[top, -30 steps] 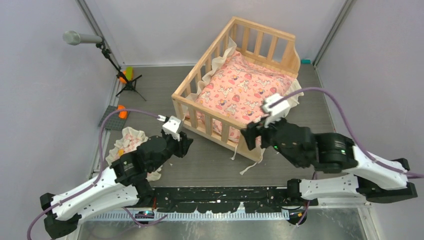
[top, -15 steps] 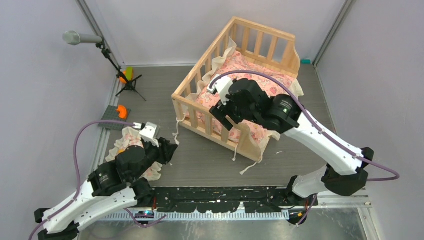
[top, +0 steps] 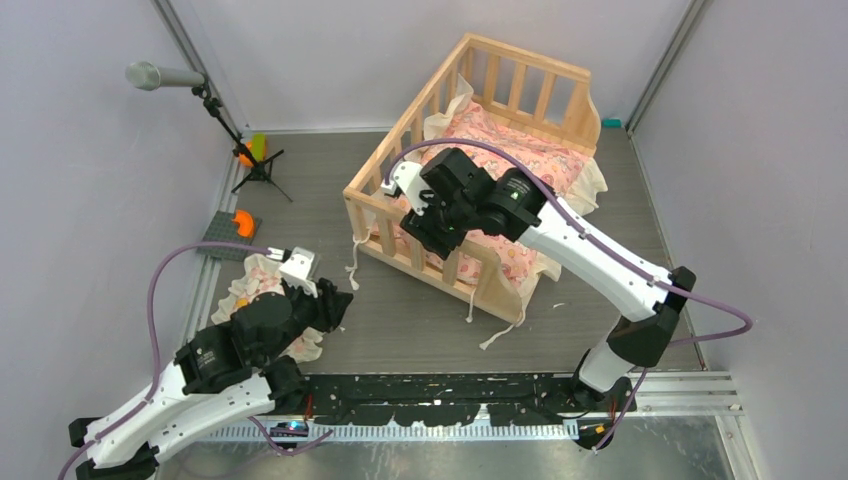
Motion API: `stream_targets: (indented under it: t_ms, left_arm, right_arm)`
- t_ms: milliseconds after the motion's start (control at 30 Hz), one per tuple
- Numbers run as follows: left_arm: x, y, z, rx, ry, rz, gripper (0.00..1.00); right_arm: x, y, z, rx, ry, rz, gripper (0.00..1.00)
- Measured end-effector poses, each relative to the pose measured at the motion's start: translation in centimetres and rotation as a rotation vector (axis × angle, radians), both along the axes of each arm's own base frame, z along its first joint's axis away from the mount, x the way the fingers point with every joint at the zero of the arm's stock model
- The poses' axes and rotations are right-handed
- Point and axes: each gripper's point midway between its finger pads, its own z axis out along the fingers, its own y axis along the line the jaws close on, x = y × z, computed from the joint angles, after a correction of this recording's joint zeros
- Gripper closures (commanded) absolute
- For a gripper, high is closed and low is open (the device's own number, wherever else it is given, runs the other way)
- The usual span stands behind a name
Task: Set up the pet bed
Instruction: Adjust the bed frame at the center of the board.
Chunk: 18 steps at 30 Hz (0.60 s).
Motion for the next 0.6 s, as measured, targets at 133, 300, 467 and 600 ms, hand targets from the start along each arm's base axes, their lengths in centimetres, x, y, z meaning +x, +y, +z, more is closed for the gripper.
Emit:
stream_targets:
  t_ms: [133,300,467,600]
  left_arm:
    - [-0.1,-0.1,-0.1,-0.002,0.004,-0.006,0.58]
    - [-0.2,0.0,-0.1,-0.014,0.007,-0.004,0.58]
    - [-0.3,-0.1,-0.4,-0.014,0.016,-0.007,0.58]
    - [-0.4,0.1,-0.3,-0.023,0.01,-0.007,0.57]
  right_arm:
    - [-0.1,0.5,-1.6,-0.026,0.044,0.013,0.57]
    - [-0.1,0.4,-1.6,-0.026,0.05,0.005,0.93]
    - [-0.4,0.5,-1.7,0.001,0.084,-0.001,1.0]
    - [-0.5,0.7,-1.6,0.034,0.072,0.024,1.0]
